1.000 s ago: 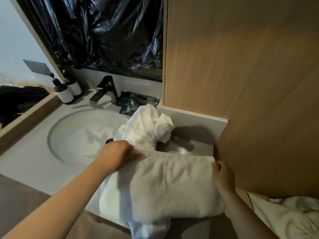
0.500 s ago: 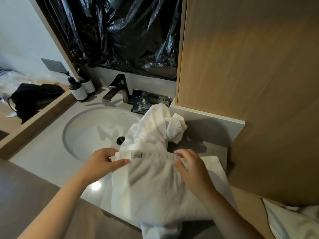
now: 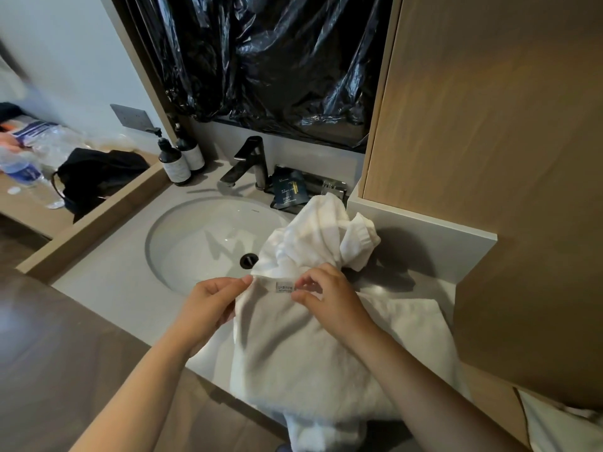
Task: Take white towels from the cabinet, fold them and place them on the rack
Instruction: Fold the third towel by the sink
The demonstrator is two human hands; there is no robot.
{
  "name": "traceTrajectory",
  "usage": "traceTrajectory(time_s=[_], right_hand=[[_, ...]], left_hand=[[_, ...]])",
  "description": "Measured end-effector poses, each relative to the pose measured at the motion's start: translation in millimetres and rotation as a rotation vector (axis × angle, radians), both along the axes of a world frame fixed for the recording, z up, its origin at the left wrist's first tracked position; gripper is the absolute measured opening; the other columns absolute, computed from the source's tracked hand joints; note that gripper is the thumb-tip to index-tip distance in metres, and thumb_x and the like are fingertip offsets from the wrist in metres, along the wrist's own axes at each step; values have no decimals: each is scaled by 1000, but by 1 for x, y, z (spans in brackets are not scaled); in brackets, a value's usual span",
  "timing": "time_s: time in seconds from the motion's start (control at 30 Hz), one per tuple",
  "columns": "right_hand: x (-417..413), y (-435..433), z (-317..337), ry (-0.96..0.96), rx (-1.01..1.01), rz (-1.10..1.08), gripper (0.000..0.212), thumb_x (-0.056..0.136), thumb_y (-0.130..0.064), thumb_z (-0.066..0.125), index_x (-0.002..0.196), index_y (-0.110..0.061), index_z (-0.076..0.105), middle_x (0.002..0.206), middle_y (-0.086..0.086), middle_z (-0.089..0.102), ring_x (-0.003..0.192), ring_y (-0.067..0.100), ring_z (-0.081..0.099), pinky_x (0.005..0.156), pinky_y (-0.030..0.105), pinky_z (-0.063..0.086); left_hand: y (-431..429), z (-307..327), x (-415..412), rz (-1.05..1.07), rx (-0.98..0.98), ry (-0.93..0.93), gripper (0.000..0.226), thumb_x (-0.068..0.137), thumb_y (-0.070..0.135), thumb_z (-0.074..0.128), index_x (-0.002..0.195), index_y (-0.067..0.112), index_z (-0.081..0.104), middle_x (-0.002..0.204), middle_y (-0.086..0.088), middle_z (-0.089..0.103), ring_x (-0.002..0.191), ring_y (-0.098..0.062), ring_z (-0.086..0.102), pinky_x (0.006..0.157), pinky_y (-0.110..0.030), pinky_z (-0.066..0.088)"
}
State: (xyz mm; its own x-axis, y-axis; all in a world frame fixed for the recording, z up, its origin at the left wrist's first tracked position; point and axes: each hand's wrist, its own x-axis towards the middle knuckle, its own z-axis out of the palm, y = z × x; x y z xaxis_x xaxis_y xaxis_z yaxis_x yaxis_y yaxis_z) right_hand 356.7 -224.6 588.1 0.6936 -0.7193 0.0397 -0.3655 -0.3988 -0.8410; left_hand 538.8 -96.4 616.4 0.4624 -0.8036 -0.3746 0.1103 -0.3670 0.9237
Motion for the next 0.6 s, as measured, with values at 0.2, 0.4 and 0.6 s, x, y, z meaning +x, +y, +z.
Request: traceTrajectory(time_s=[0.2,0.4,0.6], right_hand=[[12,1,2,53,-14,17,22,83,-30,75,98,-17,67,97,-8,54,101,17,55,96,37,45],[23,-2,9,-21,-6,-3,13,86,-24,69,79,-15,63,81,-9,62,86,17,57,84,43,48],[33,2,6,34,2,-5,12,89,-26,67,87,-15,64,93,-3,63,95,19,56,90,40,46]], left_hand=[[-2,3,-2,-32,-32,-189,26,89,34,65,81,12,76,68,-4,63,63,-11,55,70,-25,49],[-1,3,-2,-92,-47,-287,18,94,29,61,89,19,76,57,6,54,52,-3,46,55,-10,39],[-7,0,-2,-47,25,-421,16,91,36,64,83,25,75,74,-12,70,61,-8,55,66,-25,45]])
